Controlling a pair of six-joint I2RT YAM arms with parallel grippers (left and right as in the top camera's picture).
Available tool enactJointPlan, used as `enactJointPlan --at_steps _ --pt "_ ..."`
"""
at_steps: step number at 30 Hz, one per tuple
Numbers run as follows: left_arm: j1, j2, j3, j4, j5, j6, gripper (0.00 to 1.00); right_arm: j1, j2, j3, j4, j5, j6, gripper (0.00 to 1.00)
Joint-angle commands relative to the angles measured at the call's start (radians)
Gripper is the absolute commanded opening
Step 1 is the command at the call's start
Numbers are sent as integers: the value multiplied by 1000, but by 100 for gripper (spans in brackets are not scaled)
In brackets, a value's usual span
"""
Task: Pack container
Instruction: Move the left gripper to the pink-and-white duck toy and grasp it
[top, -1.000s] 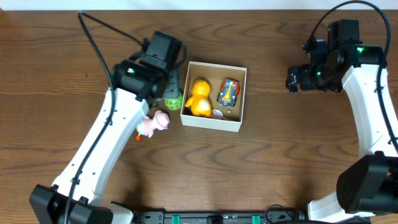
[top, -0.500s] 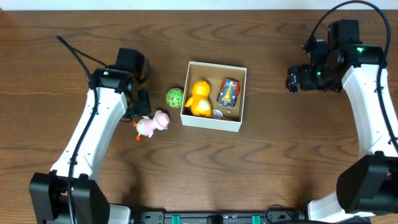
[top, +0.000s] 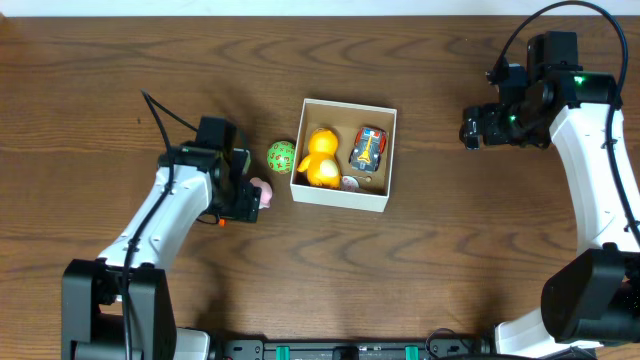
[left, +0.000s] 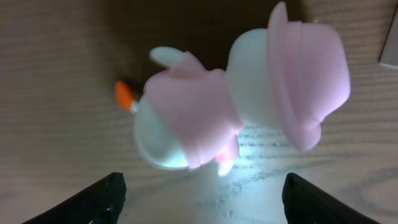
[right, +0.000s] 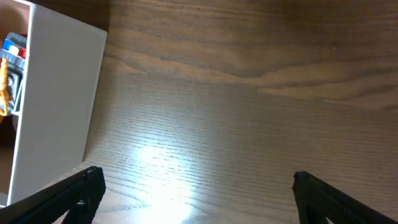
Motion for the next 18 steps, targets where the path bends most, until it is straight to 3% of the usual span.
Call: enactJointPlan --at_steps 1,7,11,14,18 --pt "1 6 -51 59 24 54 82 -6 -23 13 -1 0 14 99" --pt "1 6 -84 158 24 81 79 -6 -23 13 -2 0 14 99" --pt "1 6 -84 188 24 102 64 -6 -23 13 -1 0 14 99" --pt "1 6 -84 195 24 102 42 -6 -23 13 -1 0 14 99" --pt "1 6 -84 195 24 102 31 -6 -23 13 -1 0 14 99"
